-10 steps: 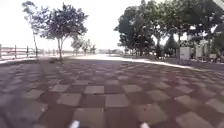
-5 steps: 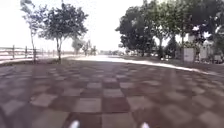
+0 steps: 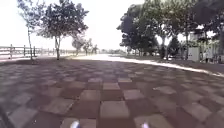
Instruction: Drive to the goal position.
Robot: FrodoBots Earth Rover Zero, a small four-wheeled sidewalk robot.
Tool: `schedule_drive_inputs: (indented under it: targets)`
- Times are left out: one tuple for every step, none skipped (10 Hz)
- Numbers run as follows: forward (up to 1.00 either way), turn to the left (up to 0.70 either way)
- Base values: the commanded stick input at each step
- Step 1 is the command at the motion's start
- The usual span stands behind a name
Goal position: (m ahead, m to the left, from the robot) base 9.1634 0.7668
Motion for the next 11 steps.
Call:
schedule_drive_inputs:
  targets:
    - [1.0,0.0]
    - [1.0,0.0]
    - [1.0,0.0]
    - [1.0,0.0]
    - [1.0,0.0]
    - [1.0,0.0]
    - [1.0,0.0]
    - [1.0,0.0]
    - [1.0,0.0]
    - [1.0,0.0]
    - [1.0,0.0]
